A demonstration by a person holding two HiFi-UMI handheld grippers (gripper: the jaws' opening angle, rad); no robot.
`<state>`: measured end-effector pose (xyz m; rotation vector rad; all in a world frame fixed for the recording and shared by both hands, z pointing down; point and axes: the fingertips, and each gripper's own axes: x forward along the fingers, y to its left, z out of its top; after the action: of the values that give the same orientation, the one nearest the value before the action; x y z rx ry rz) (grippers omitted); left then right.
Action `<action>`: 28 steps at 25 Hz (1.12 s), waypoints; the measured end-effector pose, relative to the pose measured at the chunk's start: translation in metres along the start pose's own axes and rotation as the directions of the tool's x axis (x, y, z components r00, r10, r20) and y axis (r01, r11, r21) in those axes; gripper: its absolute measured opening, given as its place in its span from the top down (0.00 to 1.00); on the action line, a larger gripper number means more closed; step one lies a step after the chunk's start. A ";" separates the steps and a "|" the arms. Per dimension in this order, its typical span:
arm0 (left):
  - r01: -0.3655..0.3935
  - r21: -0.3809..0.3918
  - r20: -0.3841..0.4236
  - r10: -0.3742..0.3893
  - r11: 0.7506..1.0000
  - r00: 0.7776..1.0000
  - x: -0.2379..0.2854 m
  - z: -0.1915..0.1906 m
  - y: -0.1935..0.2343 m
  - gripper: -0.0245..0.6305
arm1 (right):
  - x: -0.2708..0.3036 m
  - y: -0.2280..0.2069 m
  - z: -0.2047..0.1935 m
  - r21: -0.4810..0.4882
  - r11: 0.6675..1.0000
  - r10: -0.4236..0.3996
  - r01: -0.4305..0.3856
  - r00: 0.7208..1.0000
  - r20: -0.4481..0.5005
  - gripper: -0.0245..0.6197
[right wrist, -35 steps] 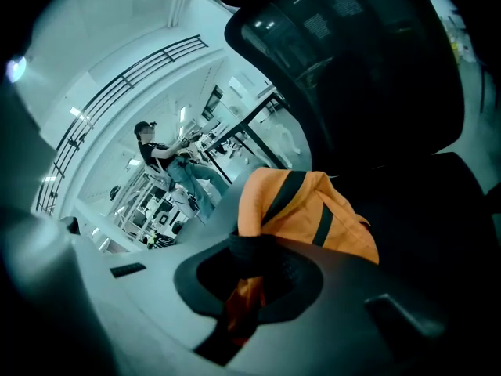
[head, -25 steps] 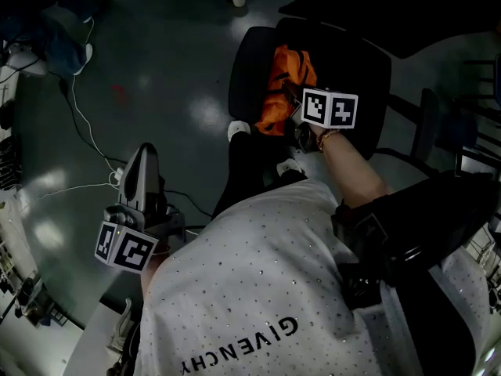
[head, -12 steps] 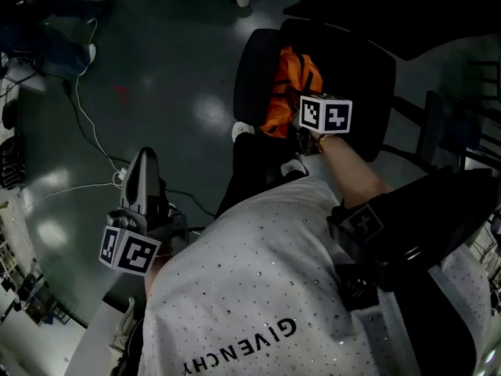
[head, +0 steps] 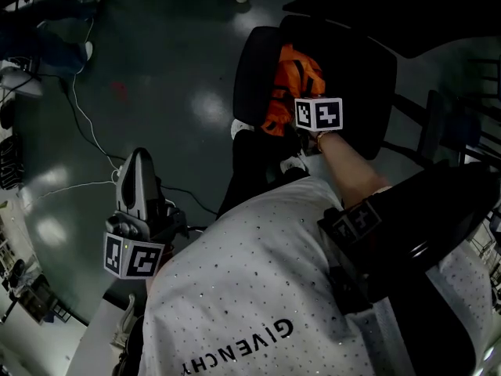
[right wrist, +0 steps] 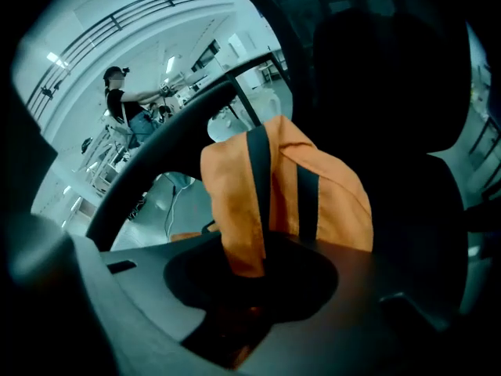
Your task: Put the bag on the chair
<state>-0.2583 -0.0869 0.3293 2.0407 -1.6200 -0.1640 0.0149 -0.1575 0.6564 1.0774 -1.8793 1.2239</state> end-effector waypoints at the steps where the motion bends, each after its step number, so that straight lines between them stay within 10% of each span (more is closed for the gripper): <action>1: 0.000 0.022 0.014 0.000 1.000 1.000 -0.001 0.003 -0.002 0.96 | 0.002 -0.005 -0.003 0.012 1.000 -0.016 0.016 1.000 -0.008 0.74; 28: -0.108 -0.138 0.059 0.117 0.985 0.991 -0.047 -0.024 0.000 0.96 | -0.026 -0.044 -0.027 0.014 0.985 -0.168 0.169 0.984 -0.064 0.53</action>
<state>-0.2617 -0.0350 0.3390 1.8556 -1.7125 -0.2954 0.0677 -0.1346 0.6621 1.1699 -1.6951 1.1669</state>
